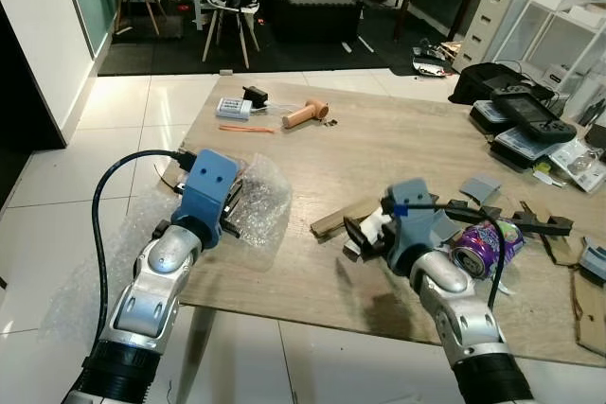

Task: Picking trash to rubbish bin

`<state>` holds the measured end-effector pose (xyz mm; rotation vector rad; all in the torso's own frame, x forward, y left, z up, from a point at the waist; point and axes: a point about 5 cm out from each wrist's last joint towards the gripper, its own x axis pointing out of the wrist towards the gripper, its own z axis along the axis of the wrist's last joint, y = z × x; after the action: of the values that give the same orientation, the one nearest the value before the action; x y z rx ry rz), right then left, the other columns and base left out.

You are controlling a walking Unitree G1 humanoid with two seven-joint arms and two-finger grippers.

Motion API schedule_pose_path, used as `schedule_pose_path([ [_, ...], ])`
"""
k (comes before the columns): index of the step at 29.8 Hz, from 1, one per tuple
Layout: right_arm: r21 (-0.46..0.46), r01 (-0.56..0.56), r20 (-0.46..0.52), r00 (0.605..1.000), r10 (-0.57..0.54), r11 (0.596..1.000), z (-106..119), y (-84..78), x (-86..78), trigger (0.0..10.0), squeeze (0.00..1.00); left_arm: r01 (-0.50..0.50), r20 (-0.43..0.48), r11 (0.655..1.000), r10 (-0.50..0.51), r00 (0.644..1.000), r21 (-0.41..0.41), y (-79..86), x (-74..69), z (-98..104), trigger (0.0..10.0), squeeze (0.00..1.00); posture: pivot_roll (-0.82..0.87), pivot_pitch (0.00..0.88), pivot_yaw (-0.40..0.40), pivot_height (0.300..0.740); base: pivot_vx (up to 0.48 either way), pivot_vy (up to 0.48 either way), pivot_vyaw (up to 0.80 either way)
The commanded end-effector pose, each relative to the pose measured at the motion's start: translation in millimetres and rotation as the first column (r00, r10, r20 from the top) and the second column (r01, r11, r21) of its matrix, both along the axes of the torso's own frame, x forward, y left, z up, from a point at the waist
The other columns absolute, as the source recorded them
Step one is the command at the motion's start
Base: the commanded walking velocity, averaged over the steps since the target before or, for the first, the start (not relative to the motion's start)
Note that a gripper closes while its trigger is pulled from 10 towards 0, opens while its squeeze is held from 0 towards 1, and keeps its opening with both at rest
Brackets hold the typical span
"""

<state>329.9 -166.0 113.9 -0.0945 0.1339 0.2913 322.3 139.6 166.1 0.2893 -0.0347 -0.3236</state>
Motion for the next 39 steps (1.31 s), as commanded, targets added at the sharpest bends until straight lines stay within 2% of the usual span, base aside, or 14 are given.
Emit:
schedule_pose_path([
  [1, -0.012, 0.011, 0.027, 1.0, -0.011, 1.0, 3.0, -3.9, 4.5, 10.0, 1.0, 0.045, 0.019, 0.999, -0.045, 0.999, -0.004, -6.7, -1.1, 3.8, 10.0, 0.0, -0.09, 0.096, -0.033, 0.74, 0.0, 0.0, 0.0],
  [2, 0.002, 0.02, 0.033, 0.999, -0.02, 1.0, 4.3, -5.9, 7.7, 10.0, 0.19, 0.072, 0.024, 0.997, -0.071, 0.997, -0.021, -9.6, -1.5, 5.6, 10.0, 0.0, -0.08, 0.113, -0.026, 0.74, 0.0, 0.0, 0.0],
  [4, 0.012, 0.026, 0.036, 0.999, -0.026, 1.0, 5.3, -7.3, 9.7, 10.0, 0.19, 0.091, 0.028, 0.995, -0.09, 0.996, -0.033, -11.5, -1.8, 6.9, 10.0, 0.0, -0.08, 0.113, -0.026, 0.74, 0.0, 0.0, 0.0],
  [5, -0.001, 0.01, 0.037, 0.999, -0.01, 1.0, 7.6, -8.7, 15.2, 10.0, 0.0, 0.225, 0.034, 0.971, -0.223, 0.974, -0.083, -21.1, -8.0, 11.1, 10.0, 0.0, -0.08, 0.13, -0.02, 0.74, 0.0, 0.0, 0.0],
  [6, -0.001, 0.01, 0.037, 0.999, -0.01, 1.0, 7.6, -8.7, 15.2, 10.0, 0.0, 0.225, 0.034, 0.971, -0.223, 0.974, -0.083, -21.1, -8.0, 11.1, 10.0, 0.0, -0.08, 0.13, -0.02, 0.74, 0.0, 0.0, 0.0],
  [7, -0.012, 0.002, 0.034, 0.999, -0.001, 1.0, 8.2, -9.0, 16.6, 10.0, 0.0, 0.279, 0.033, 0.955, -0.277, 0.96, -0.097, -24.6, -11.3, 12.2, 10.0, 0.0, -0.08, 0.13, -0.02, 0.74, 0.0, 0.0, 0.0],
  [11, -0.014, -0.015, 0.044, 0.999, 0.015, 1.0, 13.7, -8.2, 21.7, 10.0, 0.0, 0.486, 0.017, 0.873, -0.486, 0.874, -0.042, -36.7, -28.1, 12.5, 10.0, 0.0, -0.07, 0.15, -0.021, 0.74, 0.0, 0.0, 0.0],
  [17, -0.024, -0.035, 0.036, 0.999, 0.036, 0.999, 11.6, -6.9, 23.9, 10.0, 0.0, 0.553, -0.013, 0.833, -0.553, 0.833, -0.025, -40.1, -35.6, 10.0, 10.0, 0.0, -0.08, 0.166, -0.019, 0.74, 0.0, 0.0, 0.0],
  [20, -0.024, -0.052, -0.006, 0.999, 0.052, 0.998, 7.7, -6.0, 23.7, 10.0, 0.0, 0.592, -0.039, 0.806, -0.592, 0.805, -0.022, -42.3, -39.8, 7.7, 10.0, 0.0, -0.08, 0.17, -0.017, 0.74, 0.0, 0.0, 0.0],
  [24, -0.041, -0.074, -0.061, 0.996, 0.071, 0.996, 0.7, -5.8, 22.3, 10.0, 0.0, 0.601, -0.047, 0.799, -0.601, 0.798, -0.017, -43.0, -40.3, 6.8, 10.0, 0.0, -0.08, 0.173, -0.021, 0.74, 0.0, 0.0, 0.0],
  [30, -0.049, -0.078, -0.082, 0.994, 0.074, 0.996, 0.7, -8.3, 22.3, 10.0, 0.0, 0.603, -0.049, 0.798, -0.602, 0.797, -0.008, -41.6, -41.2, 7.3, 10.0, 0.0, -0.08, 0.175, -0.023, 0.74, 0.0, 0.0, 0.0],
  [35, -0.057, -0.071, -0.013, 0.997, 0.07, 0.996, 17.5, -15.0, 26.2, 10.0, 0.0, 0.601, -0.05, 0.799, -0.6, 0.798, -0.003, -38.3, -41.2, 8.2, 10.0, 0.0, -0.07, 0.17, -0.023, 0.74, 0.0, 0.0, 0.0],
  [38, -0.1, -0.162, 0.01, 0.986, 0.164, 0.982, 31.2, -17.0, 22.9, 10.0, 0.0, 0.607, -0.052, 0.795, -0.606, 0.794, 0.002, -38.3, -40.8, 8.9, 10.0, 0.0, -0.07, 0.165, -0.018, 0.74, 0.0, 0.0, 0.0],
  [39, -0.1, -0.162, 0.01, 0.986, 0.164, 0.982, 31.2, -17.0, 22.9, 10.0, 0.0, 0.607, -0.052, 0.795, -0.606, 0.794, 0.002, -38.3, -40.8, 8.9, 10.0, 0.0, -0.07, 0.165, -0.018, 0.74, 0.0, 0.0, 0.0],
])
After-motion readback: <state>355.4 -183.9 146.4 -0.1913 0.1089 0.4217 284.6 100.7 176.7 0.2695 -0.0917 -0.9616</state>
